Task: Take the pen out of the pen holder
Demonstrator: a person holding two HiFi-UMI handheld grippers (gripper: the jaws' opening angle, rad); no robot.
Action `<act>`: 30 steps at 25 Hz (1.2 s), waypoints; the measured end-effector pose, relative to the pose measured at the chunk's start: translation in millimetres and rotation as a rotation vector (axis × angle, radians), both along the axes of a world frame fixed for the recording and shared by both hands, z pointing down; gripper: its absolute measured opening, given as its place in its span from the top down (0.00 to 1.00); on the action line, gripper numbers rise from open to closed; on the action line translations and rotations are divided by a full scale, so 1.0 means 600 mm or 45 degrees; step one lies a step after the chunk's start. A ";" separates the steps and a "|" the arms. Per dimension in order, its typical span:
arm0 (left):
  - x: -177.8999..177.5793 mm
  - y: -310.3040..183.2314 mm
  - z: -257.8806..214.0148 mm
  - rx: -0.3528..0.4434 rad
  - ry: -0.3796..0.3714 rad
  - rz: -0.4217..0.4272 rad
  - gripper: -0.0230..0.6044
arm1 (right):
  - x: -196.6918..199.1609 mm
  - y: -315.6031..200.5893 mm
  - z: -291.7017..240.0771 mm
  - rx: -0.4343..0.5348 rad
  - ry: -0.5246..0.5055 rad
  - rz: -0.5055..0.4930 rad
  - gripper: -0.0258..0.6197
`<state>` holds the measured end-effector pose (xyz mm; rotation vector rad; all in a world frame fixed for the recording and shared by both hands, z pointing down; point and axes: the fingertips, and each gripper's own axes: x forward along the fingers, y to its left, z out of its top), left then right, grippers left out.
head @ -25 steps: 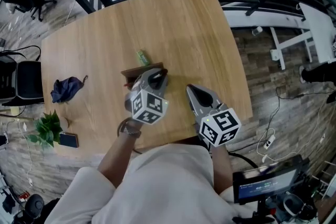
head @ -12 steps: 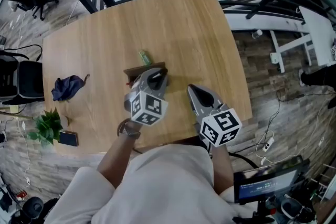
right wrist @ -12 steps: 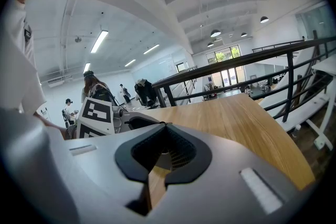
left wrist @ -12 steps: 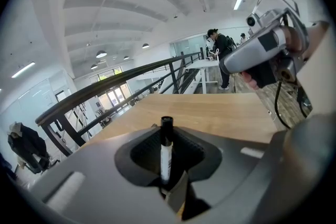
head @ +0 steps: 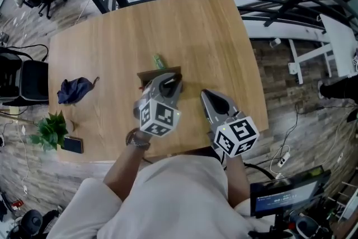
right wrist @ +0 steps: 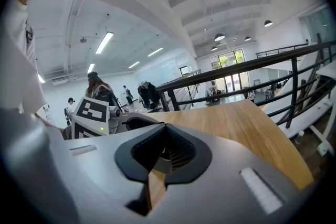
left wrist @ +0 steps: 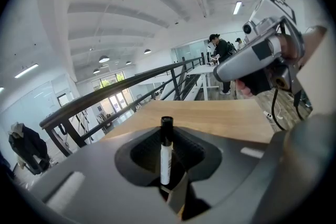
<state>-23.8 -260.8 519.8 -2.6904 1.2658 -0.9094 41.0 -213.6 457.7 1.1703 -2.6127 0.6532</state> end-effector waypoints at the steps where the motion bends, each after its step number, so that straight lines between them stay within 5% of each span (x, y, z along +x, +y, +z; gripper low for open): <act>1: -0.001 0.001 -0.004 0.007 0.002 0.000 0.86 | -0.001 0.000 -0.001 0.004 0.000 -0.001 0.96; 30: -0.035 0.044 -0.137 0.175 0.069 -0.061 0.86 | -0.020 0.002 -0.109 0.194 -0.045 -0.061 0.96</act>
